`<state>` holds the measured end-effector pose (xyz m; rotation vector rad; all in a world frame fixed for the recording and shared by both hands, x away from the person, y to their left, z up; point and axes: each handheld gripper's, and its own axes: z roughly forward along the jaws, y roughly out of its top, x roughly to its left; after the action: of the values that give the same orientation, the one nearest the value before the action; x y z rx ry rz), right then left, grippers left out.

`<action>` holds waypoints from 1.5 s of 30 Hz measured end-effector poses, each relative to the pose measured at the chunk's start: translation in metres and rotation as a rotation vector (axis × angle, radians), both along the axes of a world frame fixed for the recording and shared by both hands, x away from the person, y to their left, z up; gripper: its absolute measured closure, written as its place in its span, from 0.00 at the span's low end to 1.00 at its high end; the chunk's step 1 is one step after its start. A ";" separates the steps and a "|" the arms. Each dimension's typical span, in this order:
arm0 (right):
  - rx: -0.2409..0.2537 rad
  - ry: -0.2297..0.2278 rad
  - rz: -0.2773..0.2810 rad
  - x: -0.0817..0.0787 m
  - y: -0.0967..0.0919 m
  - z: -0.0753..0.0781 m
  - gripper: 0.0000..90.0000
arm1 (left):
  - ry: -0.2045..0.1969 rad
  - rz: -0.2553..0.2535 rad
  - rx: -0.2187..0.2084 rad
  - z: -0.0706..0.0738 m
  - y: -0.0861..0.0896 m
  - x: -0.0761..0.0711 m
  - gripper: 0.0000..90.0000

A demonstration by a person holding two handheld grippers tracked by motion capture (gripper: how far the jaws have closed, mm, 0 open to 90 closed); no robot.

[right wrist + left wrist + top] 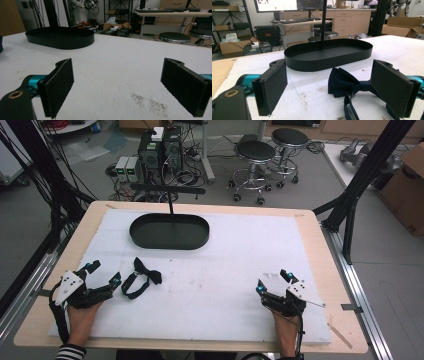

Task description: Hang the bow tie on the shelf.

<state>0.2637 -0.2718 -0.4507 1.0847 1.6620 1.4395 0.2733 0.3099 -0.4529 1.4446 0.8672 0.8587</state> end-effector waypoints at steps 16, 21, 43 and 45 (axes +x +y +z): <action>-0.002 -0.004 -0.002 0.000 0.000 0.000 0.12 | 0.001 0.020 0.021 0.000 -0.003 0.000 0.16; -0.003 -0.001 -0.002 0.000 0.001 0.000 0.12 | 0.012 0.017 0.023 0.001 -0.003 0.001 0.16; -0.013 0.005 0.006 0.000 0.002 0.000 0.12 | 0.176 -0.035 0.064 0.019 -0.004 0.014 0.16; -0.012 0.006 0.007 0.000 0.002 0.000 0.12 | 0.191 -0.040 0.068 0.025 -0.004 0.016 0.16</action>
<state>0.2635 -0.2700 -0.4506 1.0781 1.6779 1.4298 0.2888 0.3062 -0.4283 1.6179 0.9555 0.7344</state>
